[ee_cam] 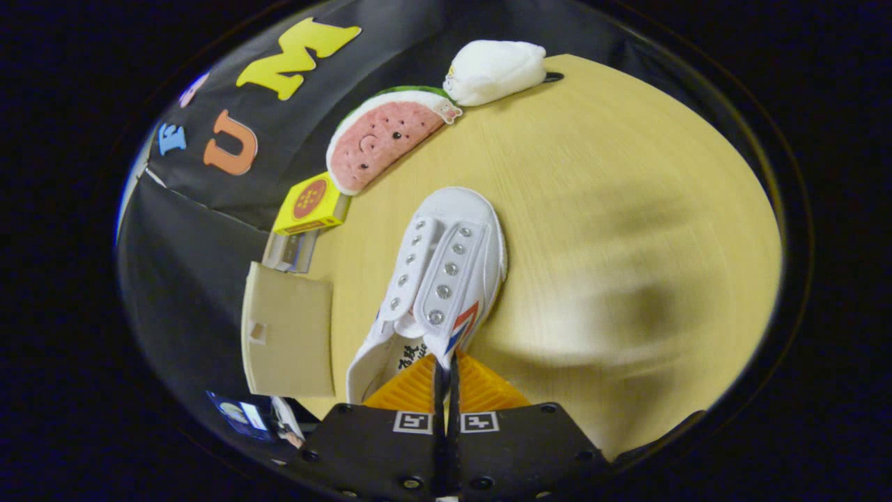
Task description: Open the storage box then place both shoes into the box .Put the left shoe in first, then the right shoe, with the right side of both shoes facing outward in a uniform manner.
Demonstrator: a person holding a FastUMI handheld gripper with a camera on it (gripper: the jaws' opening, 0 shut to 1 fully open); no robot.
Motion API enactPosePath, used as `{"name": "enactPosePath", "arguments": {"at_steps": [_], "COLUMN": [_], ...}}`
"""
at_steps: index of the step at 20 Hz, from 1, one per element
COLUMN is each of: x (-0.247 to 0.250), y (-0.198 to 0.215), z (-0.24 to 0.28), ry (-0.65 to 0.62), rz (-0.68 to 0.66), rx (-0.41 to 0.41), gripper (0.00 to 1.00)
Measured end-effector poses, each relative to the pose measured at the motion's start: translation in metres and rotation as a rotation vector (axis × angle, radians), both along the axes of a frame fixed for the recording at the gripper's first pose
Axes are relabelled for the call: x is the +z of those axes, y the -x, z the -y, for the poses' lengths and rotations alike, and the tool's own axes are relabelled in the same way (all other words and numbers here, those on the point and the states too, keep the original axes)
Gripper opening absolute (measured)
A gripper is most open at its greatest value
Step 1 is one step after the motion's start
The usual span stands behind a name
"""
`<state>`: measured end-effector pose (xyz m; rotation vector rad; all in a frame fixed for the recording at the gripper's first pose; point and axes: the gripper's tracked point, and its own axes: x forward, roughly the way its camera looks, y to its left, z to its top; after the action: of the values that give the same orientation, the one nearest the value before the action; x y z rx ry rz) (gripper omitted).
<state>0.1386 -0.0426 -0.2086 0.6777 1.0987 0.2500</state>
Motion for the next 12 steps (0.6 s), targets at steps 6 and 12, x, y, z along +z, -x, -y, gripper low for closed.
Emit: {"name": "enactPosePath", "arguments": {"at_steps": [6, 12], "x": [0.030, 0.089], "y": [0.007, 0.013], "z": [-0.030, -0.080], "ry": [-0.140, -0.123], "rz": [0.078, 0.221], "rx": [0.005, 0.062], "gripper": [0.00, 0.00]}}
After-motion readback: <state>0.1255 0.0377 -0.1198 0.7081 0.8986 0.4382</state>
